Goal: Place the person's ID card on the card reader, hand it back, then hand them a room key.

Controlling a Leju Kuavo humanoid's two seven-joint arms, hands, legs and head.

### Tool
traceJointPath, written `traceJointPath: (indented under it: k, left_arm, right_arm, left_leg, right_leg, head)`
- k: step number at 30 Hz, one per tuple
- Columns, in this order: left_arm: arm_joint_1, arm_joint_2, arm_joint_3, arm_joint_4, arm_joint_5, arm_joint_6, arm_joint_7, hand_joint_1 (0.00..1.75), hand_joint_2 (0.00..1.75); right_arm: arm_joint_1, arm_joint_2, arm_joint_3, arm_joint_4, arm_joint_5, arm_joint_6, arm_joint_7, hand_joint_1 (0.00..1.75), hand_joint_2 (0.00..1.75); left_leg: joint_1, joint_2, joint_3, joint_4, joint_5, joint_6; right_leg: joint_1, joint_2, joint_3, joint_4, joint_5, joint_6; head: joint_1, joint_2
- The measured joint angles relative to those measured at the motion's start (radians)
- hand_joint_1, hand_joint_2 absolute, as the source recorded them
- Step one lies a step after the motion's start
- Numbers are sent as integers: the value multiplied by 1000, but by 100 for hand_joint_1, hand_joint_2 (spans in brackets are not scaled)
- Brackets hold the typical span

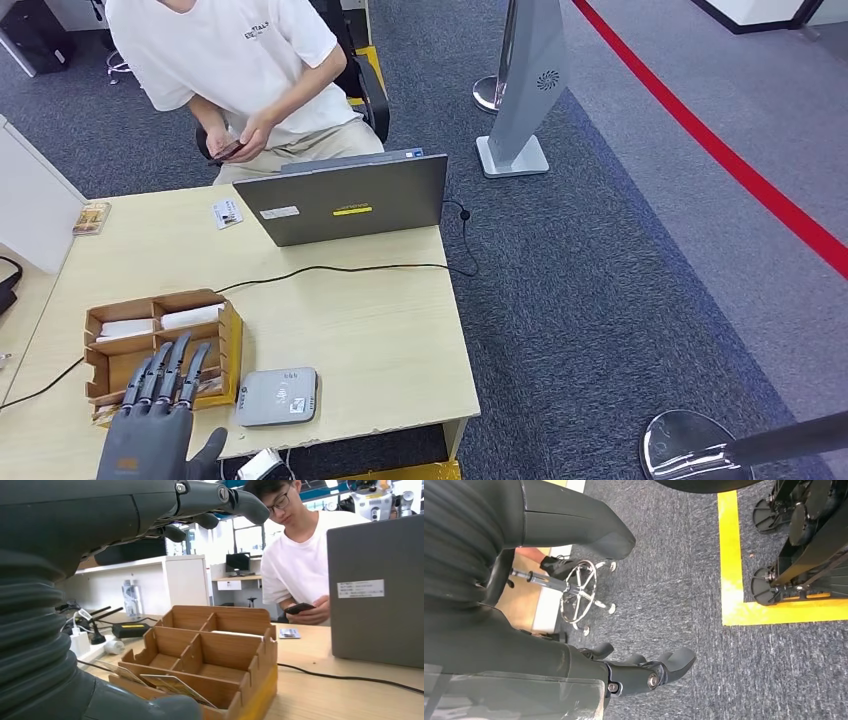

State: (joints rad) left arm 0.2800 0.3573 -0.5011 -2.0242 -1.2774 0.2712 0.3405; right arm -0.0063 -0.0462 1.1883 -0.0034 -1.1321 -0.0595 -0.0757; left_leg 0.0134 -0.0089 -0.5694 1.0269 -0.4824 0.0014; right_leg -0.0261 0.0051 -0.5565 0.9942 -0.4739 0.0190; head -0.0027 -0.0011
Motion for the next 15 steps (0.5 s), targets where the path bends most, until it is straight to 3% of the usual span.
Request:
traceJointPath:
  k: [15]
  left_arm:
    - [55,-21,158,31,-38,25,3,0,175]
  right_arm:
    - [2,0,1,0,0,-2,8,0,175]
  left_leg:
    - [0,0,0,0,0,0]
  right_leg:
    - [0,0,0,0,0,0]
  head:
    - [0,0]
